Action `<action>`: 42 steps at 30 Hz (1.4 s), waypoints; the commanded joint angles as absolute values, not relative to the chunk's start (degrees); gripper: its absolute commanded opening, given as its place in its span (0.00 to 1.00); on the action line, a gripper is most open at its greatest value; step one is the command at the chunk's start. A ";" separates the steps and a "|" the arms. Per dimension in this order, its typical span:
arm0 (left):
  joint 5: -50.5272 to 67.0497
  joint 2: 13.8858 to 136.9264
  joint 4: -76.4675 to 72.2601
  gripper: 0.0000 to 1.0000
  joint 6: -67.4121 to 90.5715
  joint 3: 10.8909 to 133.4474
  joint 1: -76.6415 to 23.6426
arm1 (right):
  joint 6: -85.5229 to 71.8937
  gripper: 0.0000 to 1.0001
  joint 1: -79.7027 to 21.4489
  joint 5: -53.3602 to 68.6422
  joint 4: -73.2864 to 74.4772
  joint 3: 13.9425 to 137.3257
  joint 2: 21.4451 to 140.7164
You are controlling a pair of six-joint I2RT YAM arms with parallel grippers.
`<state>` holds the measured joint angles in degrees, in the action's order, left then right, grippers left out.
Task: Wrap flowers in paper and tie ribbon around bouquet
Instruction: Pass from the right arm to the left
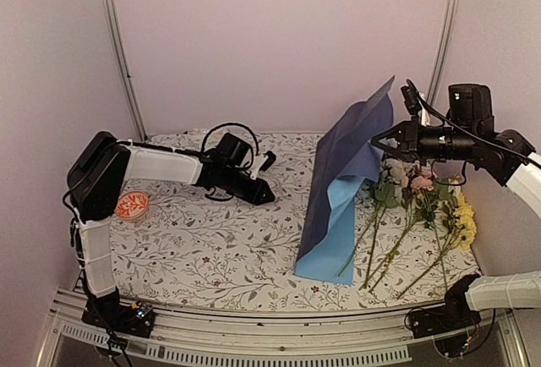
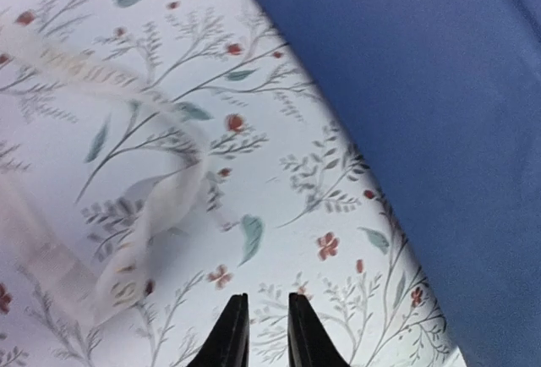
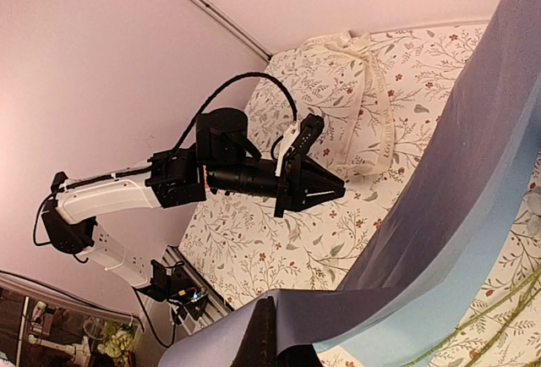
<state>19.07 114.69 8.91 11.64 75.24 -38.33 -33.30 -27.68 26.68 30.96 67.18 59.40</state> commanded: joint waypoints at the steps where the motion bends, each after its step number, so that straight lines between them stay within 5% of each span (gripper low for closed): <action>1: 20.07 122.70 11.79 0.17 7.70 83.72 -39.12 | -31.79 0.00 -27.46 24.22 35.23 68.15 62.13; 9: 15.08 133.86 19.07 0.14 11.56 92.39 -31.86 | -29.44 0.00 -27.71 26.44 40.25 75.18 69.82; 20: 1.30 117.61 10.13 0.12 17.69 76.43 -12.48 | -28.44 0.00 -38.57 26.41 37.49 84.28 82.00; 27: 5.94 89.52 -9.74 0.53 1.41 62.13 -28.13 | -28.53 0.00 -39.77 26.93 33.41 87.14 87.23; 33: 35.45 70.69 -24.39 0.88 -13.54 46.63 -38.63 | -29.37 0.00 -39.81 29.28 28.84 87.49 88.38; 36: 31.46 68.45 -16.88 0.98 -24.09 46.50 -46.95 | -28.88 0.00 -39.83 29.78 28.50 87.95 88.75; 42: 23.28 71.91 -11.55 0.99 -27.66 50.39 -50.08 | -28.44 0.00 -39.88 30.73 27.89 88.25 88.93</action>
<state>27.81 69.30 -15.51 -21.28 48.36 -49.36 -29.08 -39.70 29.15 29.91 86.74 88.36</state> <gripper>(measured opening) 0.990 0.007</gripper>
